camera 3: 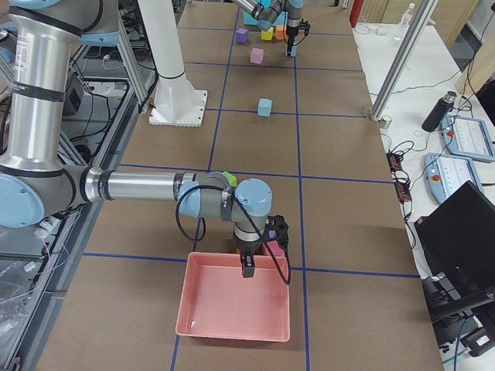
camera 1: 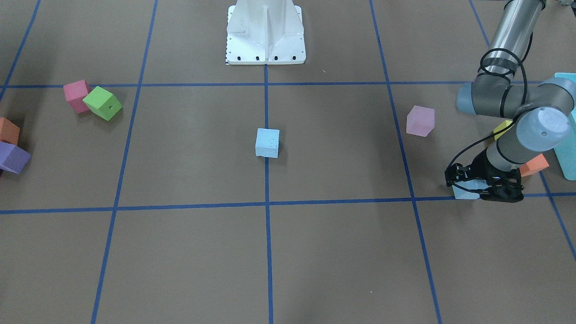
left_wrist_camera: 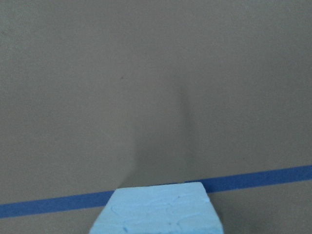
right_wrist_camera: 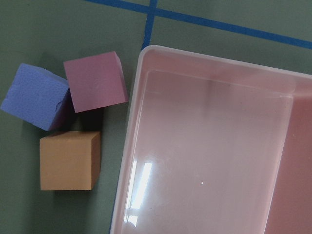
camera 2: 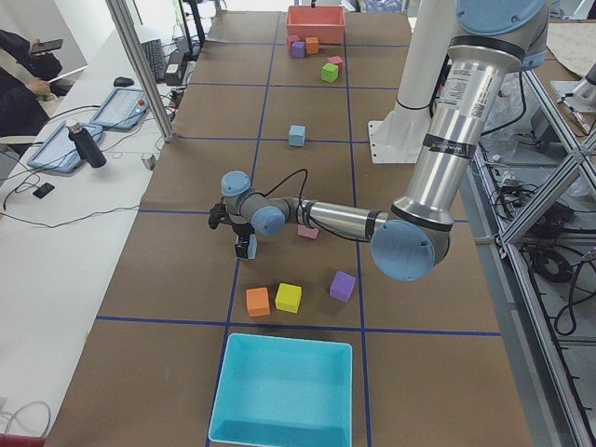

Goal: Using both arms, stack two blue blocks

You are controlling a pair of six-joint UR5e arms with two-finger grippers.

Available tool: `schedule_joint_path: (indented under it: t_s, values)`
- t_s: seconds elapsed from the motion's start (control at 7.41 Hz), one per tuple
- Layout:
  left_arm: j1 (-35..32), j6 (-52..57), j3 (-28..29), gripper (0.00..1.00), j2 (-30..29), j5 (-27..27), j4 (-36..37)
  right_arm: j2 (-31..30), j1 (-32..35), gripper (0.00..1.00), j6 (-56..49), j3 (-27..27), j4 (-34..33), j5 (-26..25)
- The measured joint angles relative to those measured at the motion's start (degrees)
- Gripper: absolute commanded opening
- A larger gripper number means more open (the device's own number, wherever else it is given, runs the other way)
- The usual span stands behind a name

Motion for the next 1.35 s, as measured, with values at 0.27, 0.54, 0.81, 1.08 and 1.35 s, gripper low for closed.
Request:
schedule_joint_path:
  t_s: [0.27,0.54,0.81,1.08,1.35]
  values:
    - [0.1,0.2,-1.4,0.00,0.1,-0.2,0.2,0.0,0.0,1.00,0.0,0.1,0.0,0.0]
    - [0.1,-0.9,-6.8,0.00,0.1,-0.3,2.2,0.0,0.0,1.00,0.0,0.1,0.1,0.1]
    - [2.3,-7.2,-14.5,0.00,-1.7,0.0,8.9,0.0,0.0,1.00,0.0,0.1,0.1,0.1]
    - [10.7,-19.0,-18.6,0.00,-10.1,4.5,18.5,0.0,0.0,1.00,0.0,0.1,0.1,0.0]
    - [20.2,-29.6,-18.4,0.00,-21.2,10.6,27.4,0.0,0.0,1.00,0.0,0.1,0.1,-0.1]
